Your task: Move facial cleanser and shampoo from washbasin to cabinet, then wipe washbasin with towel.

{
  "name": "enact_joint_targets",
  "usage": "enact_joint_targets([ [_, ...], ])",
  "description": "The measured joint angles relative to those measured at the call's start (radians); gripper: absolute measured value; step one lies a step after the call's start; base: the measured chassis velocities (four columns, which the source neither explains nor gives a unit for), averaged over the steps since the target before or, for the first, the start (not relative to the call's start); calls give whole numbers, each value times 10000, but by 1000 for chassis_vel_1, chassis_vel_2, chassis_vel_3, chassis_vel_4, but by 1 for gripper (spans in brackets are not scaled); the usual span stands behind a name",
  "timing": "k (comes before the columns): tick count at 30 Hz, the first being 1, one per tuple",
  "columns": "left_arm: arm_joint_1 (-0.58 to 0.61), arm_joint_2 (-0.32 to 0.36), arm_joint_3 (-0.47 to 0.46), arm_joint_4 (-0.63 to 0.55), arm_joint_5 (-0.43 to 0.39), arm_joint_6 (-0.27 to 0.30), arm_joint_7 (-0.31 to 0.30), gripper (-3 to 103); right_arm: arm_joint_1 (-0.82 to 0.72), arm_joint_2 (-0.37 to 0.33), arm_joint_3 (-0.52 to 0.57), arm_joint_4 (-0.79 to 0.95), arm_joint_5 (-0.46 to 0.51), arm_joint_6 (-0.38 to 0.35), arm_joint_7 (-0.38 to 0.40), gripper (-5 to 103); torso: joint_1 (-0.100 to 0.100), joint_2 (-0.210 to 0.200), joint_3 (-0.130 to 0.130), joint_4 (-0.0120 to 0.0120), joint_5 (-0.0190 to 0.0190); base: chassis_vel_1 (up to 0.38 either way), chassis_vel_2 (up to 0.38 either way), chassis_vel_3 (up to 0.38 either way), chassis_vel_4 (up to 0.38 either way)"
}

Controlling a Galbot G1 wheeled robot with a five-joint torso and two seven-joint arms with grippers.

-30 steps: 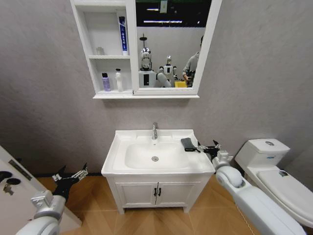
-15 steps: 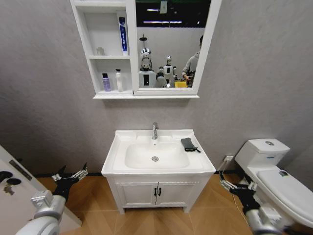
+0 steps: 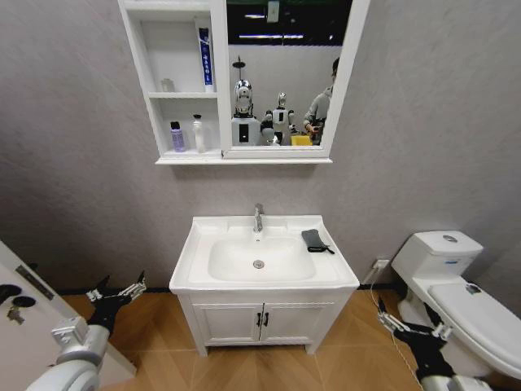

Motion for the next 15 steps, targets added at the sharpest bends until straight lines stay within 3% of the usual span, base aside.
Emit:
enact_joint_targets([
  [3,0,0,0,0,0,0,0,100,97,-184,-167,442,121,-518,141,100,0,0,0,-1,-3,0,0,0,0],
  [15,0,0,0,0,0,0,0,100,121,-214,-202,488,140,-627,168,100,-1,0,0,-3,-1,0,0,0,0],
])
